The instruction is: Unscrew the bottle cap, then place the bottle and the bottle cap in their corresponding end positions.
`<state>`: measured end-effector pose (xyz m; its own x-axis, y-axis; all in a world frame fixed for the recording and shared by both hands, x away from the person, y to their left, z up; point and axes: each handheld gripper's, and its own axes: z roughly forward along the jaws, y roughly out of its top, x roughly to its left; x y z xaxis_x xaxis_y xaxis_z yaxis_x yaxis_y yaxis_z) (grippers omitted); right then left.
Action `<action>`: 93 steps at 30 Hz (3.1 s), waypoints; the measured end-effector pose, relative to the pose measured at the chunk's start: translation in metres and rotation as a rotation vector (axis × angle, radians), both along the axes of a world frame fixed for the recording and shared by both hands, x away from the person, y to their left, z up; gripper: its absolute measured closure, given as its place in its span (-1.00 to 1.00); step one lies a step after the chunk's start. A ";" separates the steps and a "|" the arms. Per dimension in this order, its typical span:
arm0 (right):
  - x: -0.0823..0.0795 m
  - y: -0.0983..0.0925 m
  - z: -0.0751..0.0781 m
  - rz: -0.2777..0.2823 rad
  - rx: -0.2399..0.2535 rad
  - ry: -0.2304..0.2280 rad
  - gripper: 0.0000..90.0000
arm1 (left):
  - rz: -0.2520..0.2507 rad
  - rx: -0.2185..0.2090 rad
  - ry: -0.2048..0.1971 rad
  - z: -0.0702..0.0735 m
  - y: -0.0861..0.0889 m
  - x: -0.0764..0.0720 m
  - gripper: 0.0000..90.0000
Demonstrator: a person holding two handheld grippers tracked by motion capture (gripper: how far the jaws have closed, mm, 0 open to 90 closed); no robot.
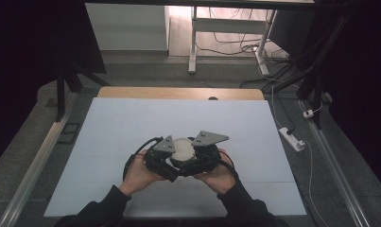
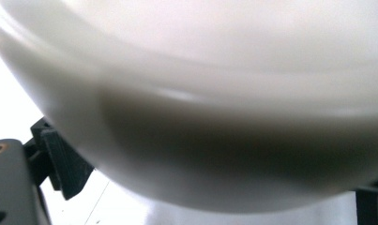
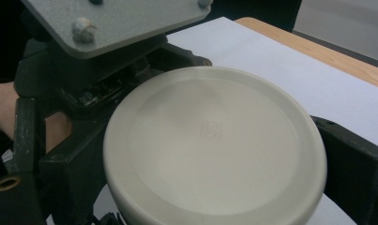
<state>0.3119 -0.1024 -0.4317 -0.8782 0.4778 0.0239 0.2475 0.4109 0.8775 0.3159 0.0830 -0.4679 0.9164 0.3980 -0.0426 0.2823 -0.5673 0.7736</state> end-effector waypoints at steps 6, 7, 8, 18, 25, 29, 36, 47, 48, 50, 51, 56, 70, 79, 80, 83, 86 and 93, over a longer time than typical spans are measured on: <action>0.002 -0.005 0.001 0.072 0.001 0.000 -0.85 | -0.061 -0.006 0.000 0.001 0.001 0.001 -0.84; 0.003 -0.005 0.002 0.087 0.003 -0.002 -0.85 | -0.071 -0.011 0.003 0.000 0.001 0.001 -0.84; 0.003 -0.006 0.002 0.102 0.003 -0.005 -0.84 | -0.082 -0.012 0.003 0.000 0.002 0.001 -0.84; 0.004 -0.012 0.006 0.181 0.029 -0.004 -0.84 | -0.153 -0.013 -0.004 0.000 0.004 0.001 -0.84; 0.004 -0.015 0.010 0.183 0.042 -0.014 -0.84 | -0.147 -0.016 -0.011 -0.001 0.006 0.002 -0.83; 0.004 -0.017 0.011 0.179 0.049 -0.012 -0.84 | -0.140 -0.018 -0.013 -0.001 0.007 0.002 -0.84; 0.003 -0.018 0.014 0.176 0.053 -0.019 -0.84 | -0.128 -0.007 -0.018 -0.002 0.008 0.004 -0.84; 0.003 -0.024 0.015 0.154 0.049 -0.027 -0.84 | -0.083 0.003 -0.019 -0.006 0.013 0.010 -0.83; 0.003 -0.025 0.015 0.150 0.049 -0.029 -0.84 | -0.076 0.002 -0.018 -0.006 0.013 0.010 -0.84; 0.002 -0.026 0.015 0.149 0.053 -0.029 -0.84 | -0.068 0.005 -0.016 -0.007 0.014 0.012 -0.84; 0.002 -0.027 0.016 0.147 0.055 -0.030 -0.84 | -0.062 0.005 -0.017 -0.007 0.014 0.013 -0.84; -0.001 -0.029 0.017 0.144 0.053 -0.029 -0.84 | -0.030 0.005 -0.011 -0.010 0.017 0.018 -0.84; -0.006 -0.034 0.012 0.131 0.047 -0.012 -0.84 | 0.048 -0.019 -0.013 -0.010 0.026 0.030 -0.84; -0.012 -0.036 0.002 0.133 0.038 0.002 -0.84 | 0.077 -0.027 -0.025 -0.008 0.029 0.039 -0.84; -0.012 -0.036 0.001 0.135 0.039 0.003 -0.84 | 0.080 -0.028 -0.026 -0.007 0.029 0.040 -0.83; -0.013 -0.035 -0.002 0.136 0.038 0.007 -0.84 | 0.086 -0.029 -0.032 -0.006 0.030 0.043 -0.83; -0.014 -0.035 -0.005 0.139 0.035 0.004 -0.84 | 0.094 -0.033 -0.034 -0.005 0.031 0.044 -0.84; -0.014 -0.033 -0.012 0.134 0.027 -0.003 -0.84 | 0.112 -0.047 -0.037 -0.005 0.031 0.053 -0.84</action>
<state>0.2981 -0.1359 -0.4437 -0.9341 0.3554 0.0324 0.1893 0.4163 0.8893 0.3689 0.1140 -0.4732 0.8676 0.4963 -0.0300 0.3123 -0.4970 0.8096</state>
